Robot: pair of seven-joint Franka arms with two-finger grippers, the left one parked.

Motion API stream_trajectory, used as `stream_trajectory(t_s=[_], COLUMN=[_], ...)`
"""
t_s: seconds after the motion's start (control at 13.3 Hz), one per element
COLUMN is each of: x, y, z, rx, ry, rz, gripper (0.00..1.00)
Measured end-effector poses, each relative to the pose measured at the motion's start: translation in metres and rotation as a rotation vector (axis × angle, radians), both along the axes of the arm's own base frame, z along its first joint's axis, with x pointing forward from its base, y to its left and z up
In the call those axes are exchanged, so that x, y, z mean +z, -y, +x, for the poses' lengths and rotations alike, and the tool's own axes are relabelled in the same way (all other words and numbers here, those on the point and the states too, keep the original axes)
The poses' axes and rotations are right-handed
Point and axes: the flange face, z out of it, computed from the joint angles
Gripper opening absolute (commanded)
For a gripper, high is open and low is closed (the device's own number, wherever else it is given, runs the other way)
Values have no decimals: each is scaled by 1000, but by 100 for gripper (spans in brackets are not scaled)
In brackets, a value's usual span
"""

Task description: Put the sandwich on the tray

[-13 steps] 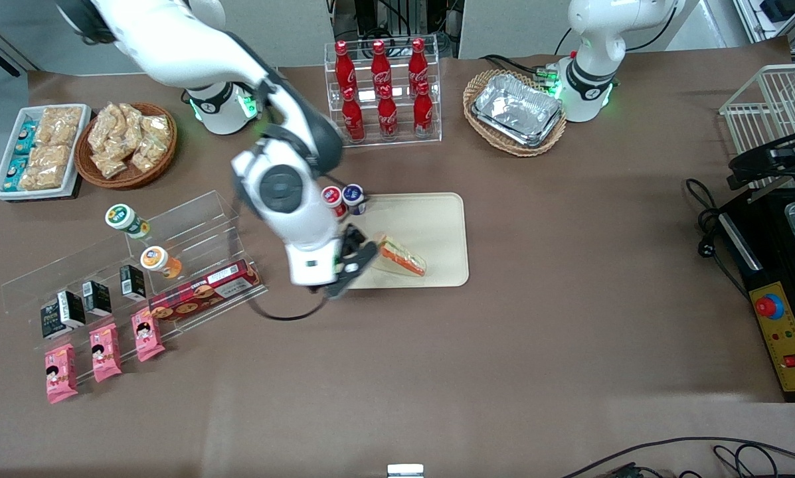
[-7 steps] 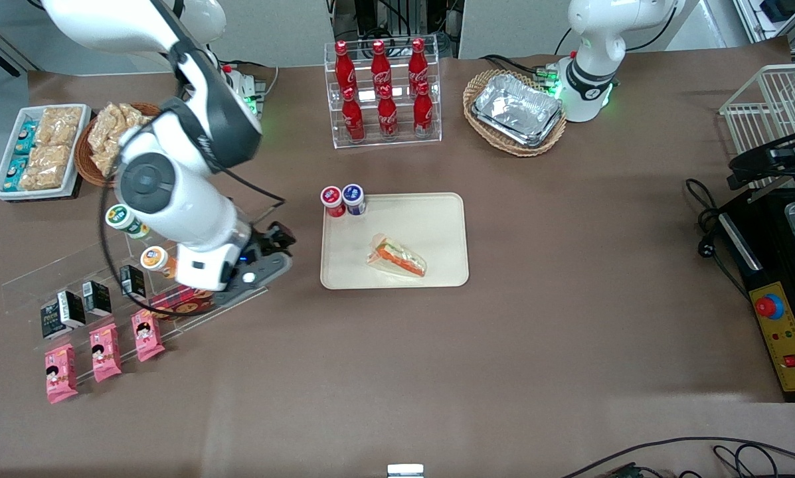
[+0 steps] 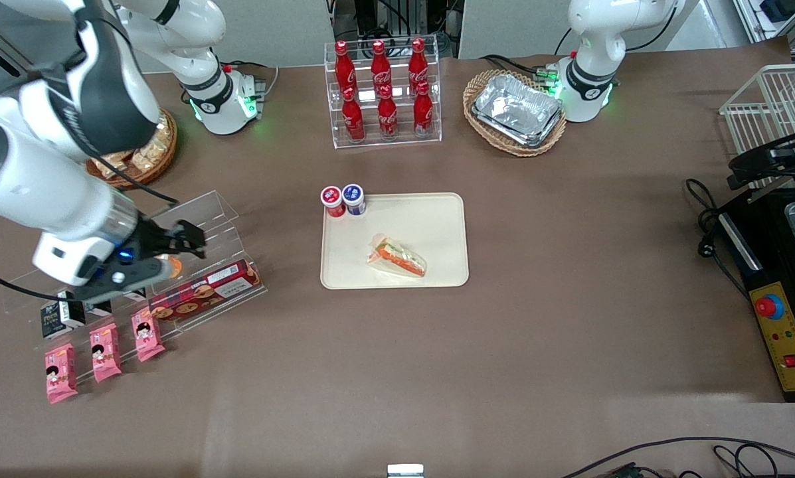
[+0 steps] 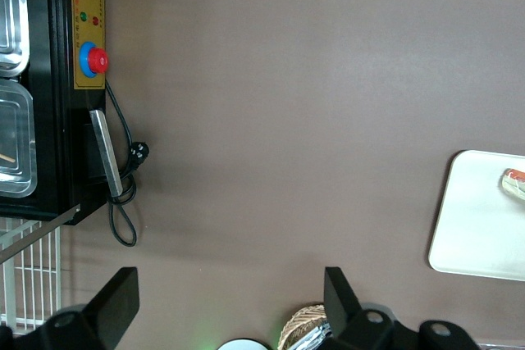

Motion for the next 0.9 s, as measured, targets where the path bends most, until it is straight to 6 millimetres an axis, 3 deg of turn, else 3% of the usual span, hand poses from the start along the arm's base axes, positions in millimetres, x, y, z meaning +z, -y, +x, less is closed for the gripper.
stream_trajectory(t_s=[0.45,0.75,0.9], x=[33,44,51], y=[68,151,161], z=[-7,-10,-14], rx=[-120,-261,-285], ry=[32,45,47], rz=[-23,-22,0], gripper=[100,100,100])
